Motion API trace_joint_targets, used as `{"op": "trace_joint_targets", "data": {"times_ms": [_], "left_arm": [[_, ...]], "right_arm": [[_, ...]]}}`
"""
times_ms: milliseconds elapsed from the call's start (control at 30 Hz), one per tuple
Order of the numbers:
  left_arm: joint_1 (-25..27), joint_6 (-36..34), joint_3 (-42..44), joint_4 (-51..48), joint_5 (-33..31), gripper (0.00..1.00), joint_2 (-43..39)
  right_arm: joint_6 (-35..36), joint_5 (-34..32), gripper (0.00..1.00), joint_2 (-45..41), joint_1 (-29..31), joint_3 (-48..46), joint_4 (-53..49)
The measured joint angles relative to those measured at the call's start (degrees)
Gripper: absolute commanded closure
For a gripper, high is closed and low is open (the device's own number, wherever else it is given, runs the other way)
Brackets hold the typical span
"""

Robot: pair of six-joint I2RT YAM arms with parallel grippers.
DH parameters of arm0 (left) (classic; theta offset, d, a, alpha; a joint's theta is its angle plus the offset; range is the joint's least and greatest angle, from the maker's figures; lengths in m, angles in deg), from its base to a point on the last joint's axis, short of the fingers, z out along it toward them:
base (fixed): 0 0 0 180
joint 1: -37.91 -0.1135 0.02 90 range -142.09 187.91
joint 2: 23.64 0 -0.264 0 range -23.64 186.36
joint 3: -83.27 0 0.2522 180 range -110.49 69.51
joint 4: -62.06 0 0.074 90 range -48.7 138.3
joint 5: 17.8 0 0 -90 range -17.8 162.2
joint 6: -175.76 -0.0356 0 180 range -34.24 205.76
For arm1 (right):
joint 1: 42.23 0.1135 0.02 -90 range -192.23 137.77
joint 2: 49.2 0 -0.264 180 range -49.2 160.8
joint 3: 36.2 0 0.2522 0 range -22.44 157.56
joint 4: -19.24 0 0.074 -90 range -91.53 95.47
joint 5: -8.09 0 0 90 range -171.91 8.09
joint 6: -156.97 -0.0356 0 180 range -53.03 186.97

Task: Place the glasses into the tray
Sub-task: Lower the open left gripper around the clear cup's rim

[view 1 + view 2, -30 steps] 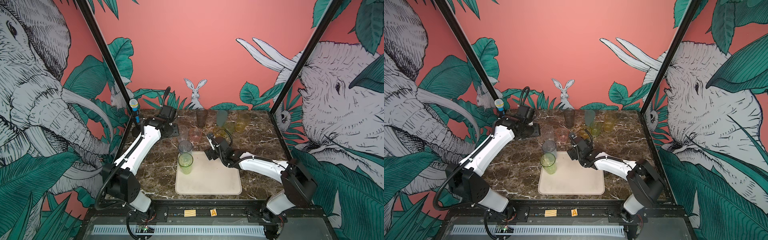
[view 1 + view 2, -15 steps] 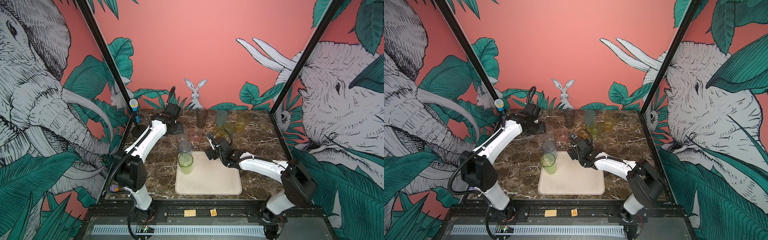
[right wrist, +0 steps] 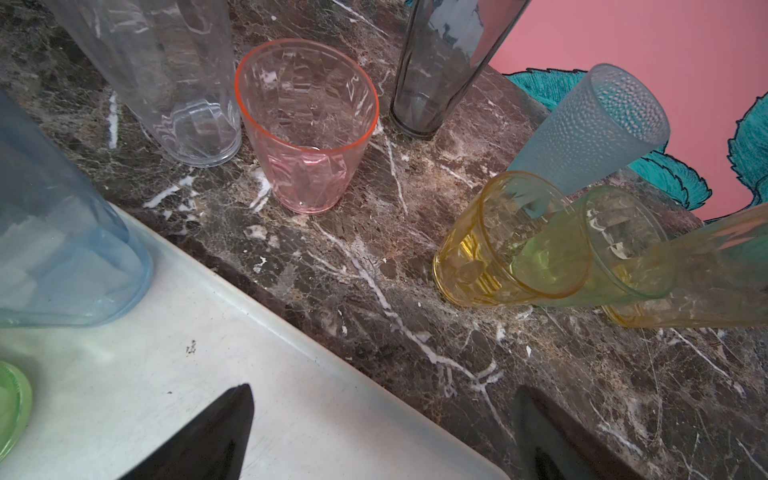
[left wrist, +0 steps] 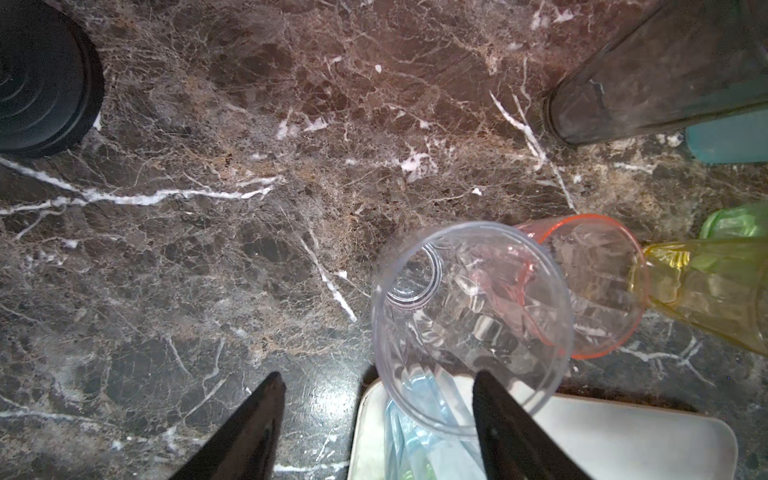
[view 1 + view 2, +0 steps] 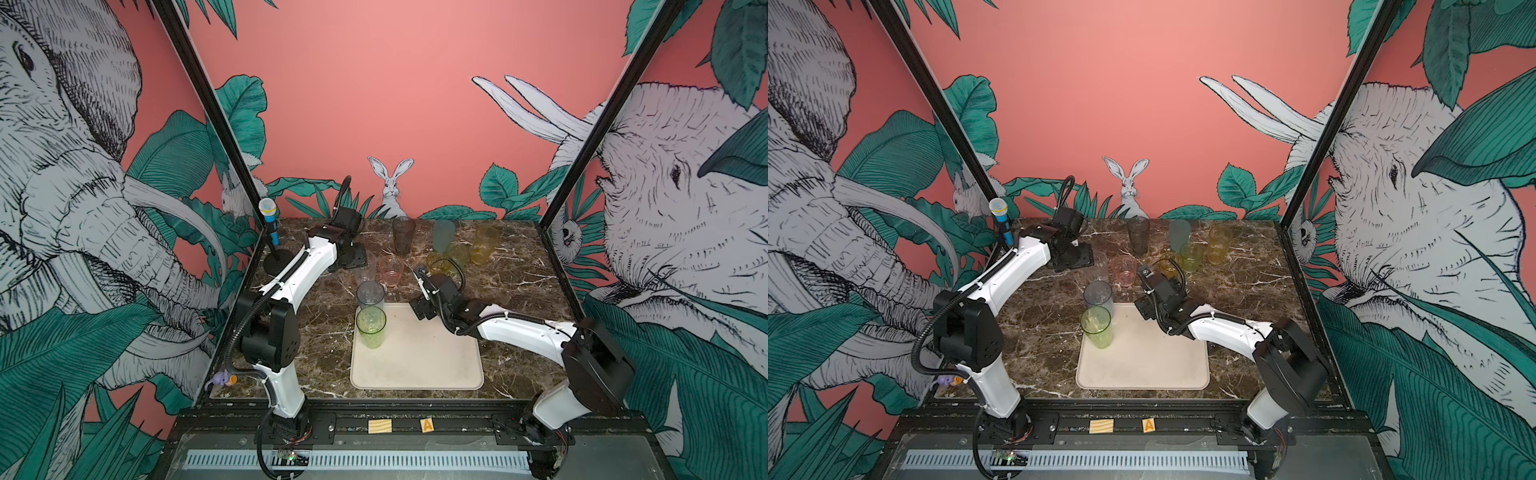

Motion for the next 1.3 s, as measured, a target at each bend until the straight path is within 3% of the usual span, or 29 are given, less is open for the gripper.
{"op": "trace_joint_targets", "data": {"times_ms": [300, 967, 1300], "left_arm": [[-0.17, 0.28, -1.44, 0.24, 0.59, 0.3, 2.32], [-0.48, 1.11, -2.51, 0.33, 2.01, 0.53, 5.18], [-0.48, 1.2, -2.51, 0.37, 2.29, 0.7, 5.68]], "right_arm": [[0.0, 0.0, 0.01, 0.0, 0.0, 0.0, 0.0], [0.0, 0.0, 0.01, 0.02, 0.0, 0.0, -0.42], [0.0, 0.0, 0.01, 0.24, 0.0, 0.0, -0.48]]}}
